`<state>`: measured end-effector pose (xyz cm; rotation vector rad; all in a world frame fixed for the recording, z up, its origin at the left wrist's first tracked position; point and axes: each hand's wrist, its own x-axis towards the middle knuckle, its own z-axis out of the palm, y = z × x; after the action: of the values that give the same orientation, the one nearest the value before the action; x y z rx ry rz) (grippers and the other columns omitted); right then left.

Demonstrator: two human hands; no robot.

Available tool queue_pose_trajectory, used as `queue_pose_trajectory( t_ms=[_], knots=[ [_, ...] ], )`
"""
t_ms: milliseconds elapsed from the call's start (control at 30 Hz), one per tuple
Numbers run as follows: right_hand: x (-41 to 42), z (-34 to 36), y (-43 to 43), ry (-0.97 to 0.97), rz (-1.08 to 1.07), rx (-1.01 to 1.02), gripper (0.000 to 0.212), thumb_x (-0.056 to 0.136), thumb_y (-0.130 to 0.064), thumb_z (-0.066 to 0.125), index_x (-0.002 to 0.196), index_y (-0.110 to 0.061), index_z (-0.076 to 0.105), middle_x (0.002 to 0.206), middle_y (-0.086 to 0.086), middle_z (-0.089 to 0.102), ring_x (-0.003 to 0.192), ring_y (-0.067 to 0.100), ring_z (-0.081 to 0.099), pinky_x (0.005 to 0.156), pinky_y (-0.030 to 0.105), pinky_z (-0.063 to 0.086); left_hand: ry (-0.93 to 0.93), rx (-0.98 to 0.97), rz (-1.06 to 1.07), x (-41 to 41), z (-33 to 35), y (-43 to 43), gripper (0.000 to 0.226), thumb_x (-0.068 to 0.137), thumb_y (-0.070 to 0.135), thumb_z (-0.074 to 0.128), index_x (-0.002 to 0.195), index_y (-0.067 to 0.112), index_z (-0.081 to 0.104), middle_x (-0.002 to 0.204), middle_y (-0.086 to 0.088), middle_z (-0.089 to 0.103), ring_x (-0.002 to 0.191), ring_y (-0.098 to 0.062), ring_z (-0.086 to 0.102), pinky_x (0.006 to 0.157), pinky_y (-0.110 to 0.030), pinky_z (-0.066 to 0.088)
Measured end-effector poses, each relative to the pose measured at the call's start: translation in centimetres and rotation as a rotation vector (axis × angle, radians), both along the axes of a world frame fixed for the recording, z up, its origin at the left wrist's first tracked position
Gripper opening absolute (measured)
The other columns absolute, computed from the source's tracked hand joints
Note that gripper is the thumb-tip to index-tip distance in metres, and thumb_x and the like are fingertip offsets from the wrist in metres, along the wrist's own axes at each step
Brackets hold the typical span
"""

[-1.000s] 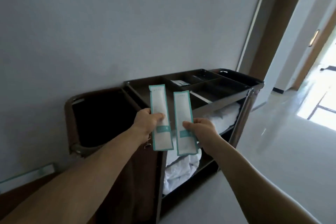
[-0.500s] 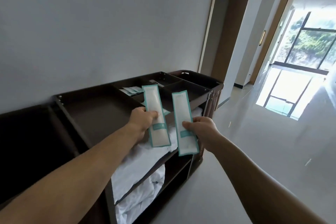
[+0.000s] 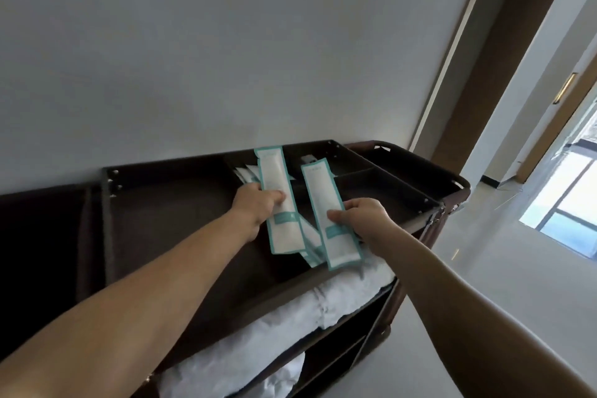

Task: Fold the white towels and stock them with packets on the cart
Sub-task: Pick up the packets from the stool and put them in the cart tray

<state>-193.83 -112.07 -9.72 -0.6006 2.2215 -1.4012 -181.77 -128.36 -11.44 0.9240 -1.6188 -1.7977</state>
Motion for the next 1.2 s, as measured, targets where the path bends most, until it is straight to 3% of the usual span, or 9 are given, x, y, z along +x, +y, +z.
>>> queue_pose_trajectory(
  t_ms=[167,267,500,633,767,867,1000,1100,1200],
  knots=[
    [-4.5,-1.1,-2.7,-0.009,0.125,0.033,0.015,0.079,-0.011,0.081,0.087,-0.006,0.069,0.076,0.009,0.071,0.055,0.014,0.066,0.044,0.019,0.047,-0.045,-0.041,0.146,-2.0,-0.5,-1.1,0.026,0.083,0.005,0.071,0.107,0.0,0.064,0.104,-0.015,0.069,0.097,-0.03,0.067,0.091,-0.044,0.055],
    [-7.2,-2.0,-3.6,0.003,0.194,0.079,0.015,0.079,-0.011,0.081,0.083,-0.007,0.067,0.072,0.007,0.067,0.053,0.014,0.06,0.039,0.017,0.042,-0.061,-0.053,0.23,-3.2,-0.5,-0.6,0.021,0.084,0.004,0.07,0.104,0.002,0.064,0.098,-0.011,0.068,0.09,-0.026,0.066,0.083,-0.037,0.055],
    [-11.6,-5.5,-5.1,0.059,0.447,0.275,0.029,0.074,-0.021,0.086,0.087,-0.002,0.067,0.078,0.008,0.063,0.067,0.019,0.058,0.059,0.028,0.047,-0.085,-0.032,0.46,-5.6,-0.4,1.8,0.013,0.083,0.005,0.072,0.081,0.01,0.06,0.087,-0.011,0.068,0.074,-0.022,0.065,0.062,-0.03,0.049],
    [-12.4,-6.5,-5.3,0.067,0.54,0.398,0.035,0.073,-0.02,0.087,0.076,-0.004,0.056,0.071,0.006,0.057,0.061,0.018,0.053,0.058,0.027,0.045,-0.109,-0.026,0.525,-6.0,-0.3,3.0,0.012,0.081,0.008,0.073,0.088,0.009,0.064,0.095,-0.015,0.07,0.084,-0.029,0.069,0.073,-0.041,0.056],
    [-13.1,-7.0,-5.3,0.063,0.583,0.43,0.034,0.074,-0.017,0.086,0.084,0.0,0.059,0.078,0.01,0.06,0.071,0.024,0.058,0.068,0.033,0.05,-0.135,-0.046,0.562,-5.8,-0.2,3.9,0.012,0.081,0.011,0.073,0.091,0.008,0.065,0.098,-0.016,0.071,0.09,-0.034,0.069,0.076,-0.044,0.056],
    [-13.2,-6.6,-5.6,0.177,0.672,0.503,0.042,0.073,-0.025,0.086,0.096,0.001,0.062,0.088,0.012,0.064,0.085,0.029,0.064,0.075,0.036,0.053,-0.169,-0.065,0.555,-5.6,-0.2,4.2,0.01,0.082,0.01,0.072,0.089,0.007,0.065,0.097,-0.016,0.071,0.09,-0.033,0.069,0.077,-0.043,0.056],
    [-12.7,-5.7,-5.4,0.404,0.713,0.643,0.041,0.074,-0.037,0.083,0.079,-0.008,0.055,0.089,0.009,0.066,0.079,0.027,0.064,0.067,0.031,0.049,-0.205,-0.092,0.513,-5.8,0.0,4.0,0.01,0.082,0.01,0.072,0.089,0.005,0.065,0.098,-0.015,0.071,0.09,-0.03,0.069,0.083,-0.043,0.056],
    [-12.4,-4.5,-5.1,0.525,0.657,0.499,0.035,0.079,-0.039,0.076,0.077,-0.009,0.059,0.079,0.004,0.062,0.087,0.026,0.066,0.067,0.03,0.047,-0.24,-0.13,0.46,-6.6,0.4,4.0,0.01,0.084,0.012,0.071,0.088,0.005,0.065,0.098,-0.012,0.07,0.092,-0.027,0.068,0.085,-0.04,0.055],
    [-11.8,-2.7,-5.2,0.429,0.564,0.167,0.042,0.09,-0.046,0.062,0.088,-0.004,0.07,0.081,0.009,0.07,0.078,0.025,0.068,0.073,0.036,0.055,-0.251,-0.14,0.407,-7.8,0.1,4.0,0.018,0.083,0.014,0.072,0.097,0.003,0.069,0.1,-0.013,0.072,0.092,-0.028,0.069,0.077,-0.038,0.057]
  ],
)
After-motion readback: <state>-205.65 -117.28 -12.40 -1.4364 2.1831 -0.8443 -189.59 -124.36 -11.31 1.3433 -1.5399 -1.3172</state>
